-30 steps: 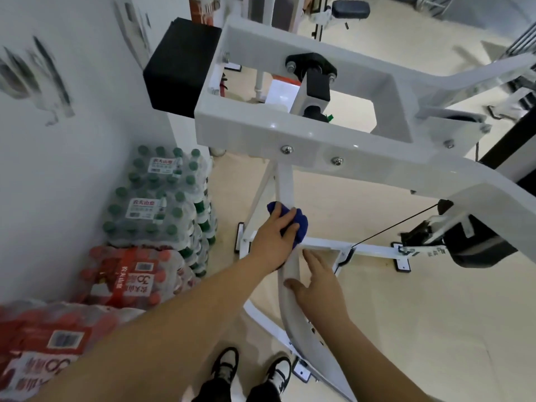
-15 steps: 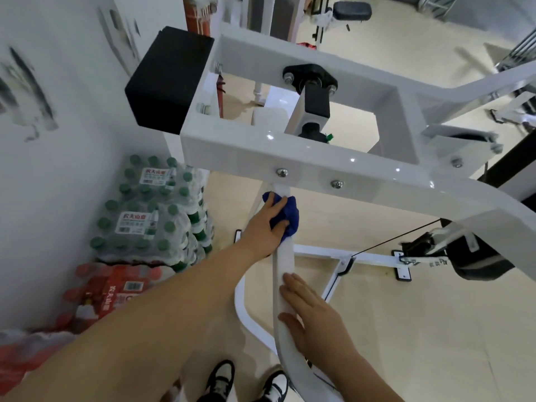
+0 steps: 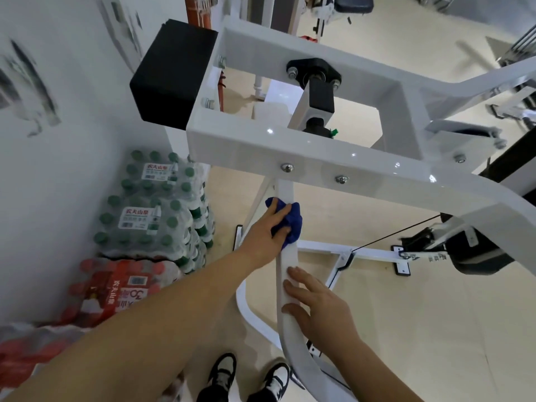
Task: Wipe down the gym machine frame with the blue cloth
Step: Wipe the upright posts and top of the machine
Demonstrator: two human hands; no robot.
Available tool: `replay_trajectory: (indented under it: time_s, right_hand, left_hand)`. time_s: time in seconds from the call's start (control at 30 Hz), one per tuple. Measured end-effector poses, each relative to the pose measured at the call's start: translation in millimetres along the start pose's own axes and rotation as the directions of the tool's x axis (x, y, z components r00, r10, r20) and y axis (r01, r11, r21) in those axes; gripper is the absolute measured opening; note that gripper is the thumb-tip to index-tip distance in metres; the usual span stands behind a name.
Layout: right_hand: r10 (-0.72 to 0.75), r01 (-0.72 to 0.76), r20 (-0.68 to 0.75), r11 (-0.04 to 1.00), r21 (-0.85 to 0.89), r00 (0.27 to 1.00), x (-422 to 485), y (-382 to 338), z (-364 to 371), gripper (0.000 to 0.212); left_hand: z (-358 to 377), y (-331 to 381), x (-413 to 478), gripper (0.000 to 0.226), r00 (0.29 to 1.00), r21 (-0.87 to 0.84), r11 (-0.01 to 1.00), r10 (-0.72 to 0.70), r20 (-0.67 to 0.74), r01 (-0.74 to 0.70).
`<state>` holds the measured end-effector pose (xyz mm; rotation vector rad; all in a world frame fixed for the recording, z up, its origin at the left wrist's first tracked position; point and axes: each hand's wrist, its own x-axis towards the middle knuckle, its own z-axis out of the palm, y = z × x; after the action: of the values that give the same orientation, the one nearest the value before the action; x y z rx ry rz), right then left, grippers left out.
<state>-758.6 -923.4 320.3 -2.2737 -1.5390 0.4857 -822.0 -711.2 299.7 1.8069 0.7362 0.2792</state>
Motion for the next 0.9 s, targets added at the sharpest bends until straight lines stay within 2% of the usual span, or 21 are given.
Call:
replay_trajectory:
  time_s: [0.1, 0.2, 0.37, 0.43, 0.5, 0.6, 0.67, 0.73, 0.8, 0.9]
  right_hand:
    - [0.013, -0.012, 0.016, 0.999, -0.036, 1.0, 1, -7, -5, 0.038]
    - [0.07, -0.067, 0.038, 0.996, -0.064, 0.997, -9, -19, -4, 0.042]
    - [0.347, -0.343, -0.02, 0.933, 0.105, 0.938, -64, -24, 5, 0.035]
    - [0.402, -0.394, -0.054, 0.912, 0.11, 0.914, -89, -20, 13, 0.032]
    - [0.391, -0.386, -0.106, 0.92, 0.063, 0.914, -112, -16, 22, 0.025]
    - [0.331, -0.349, -0.23, 0.936, -0.044, 0.915, -145, -14, 27, 0.024]
    - [0.34, -0.383, -0.313, 0.92, -0.087, 0.887, -165, -13, 24, 0.027]
    - [0.368, -0.429, -0.353, 0.897, -0.109, 0.86, -185, -11, 24, 0.029]
    - [0.382, -0.451, -0.354, 0.882, -0.136, 0.854, -199, -9, 26, 0.031]
    - [0.326, -0.421, -0.371, 0.883, -0.209, 0.869, -210, -5, 22, 0.024]
  left_hand:
    - [-8, 7, 17, 0.057, 1.0, 0.042, 0.999, -0.001, -0.005, 0.002]
    - [6, 16, -18, 0.056, 1.0, 0.112, 0.994, 0.003, -0.024, 0.0]
    - [37, 20, -96, 0.054, 0.997, 0.146, 0.988, 0.029, 0.071, -0.04]
    - [37, 23, -85, 0.059, 0.998, 0.254, 0.967, 0.01, 0.065, -0.027]
    - [35, 22, -67, 0.06, 0.998, 0.344, 0.938, 0.026, 0.06, -0.046]
    - [44, 10, -71, 0.058, 0.998, 0.241, 0.969, 0.054, 0.012, -0.055]
    - [59, 5, -106, 0.057, 0.997, 0.127, 0.991, 0.058, -0.058, -0.05]
    - [81, 3, -150, 0.057, 0.993, 0.097, 0.994, 0.065, -0.099, -0.055]
    - [105, 2, -194, 0.056, 0.993, 0.089, 0.994, 0.074, -0.091, -0.066]
    - [118, -2, -230, 0.057, 0.991, 0.052, 0.99, 0.13, -0.035, -0.128]
